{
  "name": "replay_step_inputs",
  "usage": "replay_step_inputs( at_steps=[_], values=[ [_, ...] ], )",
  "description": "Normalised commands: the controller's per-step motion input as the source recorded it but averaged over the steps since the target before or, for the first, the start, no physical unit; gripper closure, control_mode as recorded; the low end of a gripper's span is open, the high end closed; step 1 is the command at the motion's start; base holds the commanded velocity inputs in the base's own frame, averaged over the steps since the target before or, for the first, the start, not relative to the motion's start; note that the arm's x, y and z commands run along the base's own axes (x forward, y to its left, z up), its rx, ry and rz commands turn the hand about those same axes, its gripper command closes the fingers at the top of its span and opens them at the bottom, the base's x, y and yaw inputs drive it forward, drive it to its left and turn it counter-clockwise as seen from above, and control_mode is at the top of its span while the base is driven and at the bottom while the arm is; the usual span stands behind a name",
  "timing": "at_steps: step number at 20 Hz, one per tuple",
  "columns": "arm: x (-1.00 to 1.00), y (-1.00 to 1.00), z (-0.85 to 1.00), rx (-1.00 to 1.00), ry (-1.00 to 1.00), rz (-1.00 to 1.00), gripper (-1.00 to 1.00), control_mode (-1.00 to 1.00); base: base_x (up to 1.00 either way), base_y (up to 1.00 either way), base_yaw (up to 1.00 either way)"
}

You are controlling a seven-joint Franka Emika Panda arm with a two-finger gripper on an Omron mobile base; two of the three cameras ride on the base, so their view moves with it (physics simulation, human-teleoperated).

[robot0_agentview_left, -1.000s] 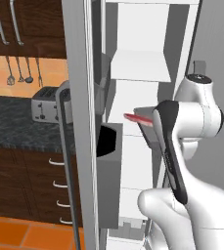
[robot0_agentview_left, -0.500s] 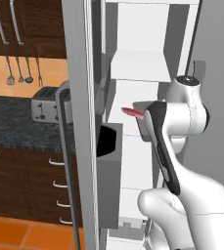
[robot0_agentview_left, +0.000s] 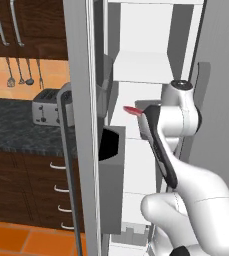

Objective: Take the meat container that has the steak and place it on the second highest rack of the freezer. Then take the vegetable container that has the lemon wedge and bell pepper and place it on the highest rack of the freezer.

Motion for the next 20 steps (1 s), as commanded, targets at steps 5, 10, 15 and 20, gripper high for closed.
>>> replay_step_inputs(
  at_steps=[5,10,15,20],
  values=[
    [0.36,-0.05,-0.4,0.0,0.0,0.0,1.0,-1.0,0.0,0.0,0.0],
    [0.59,0.0,-0.07,0.0,0.0,-0.02,1.0,-1.0,0.0,0.0,0.0],
    [0.69,0.0,-0.01,0.0,0.0,-0.07,1.0,-1.0,0.0,0.0,0.0],
    [0.27,0.0,-0.27,0.0,-0.14,-0.03,1.0,-1.0,0.0,0.0,0.0]
  ],
)
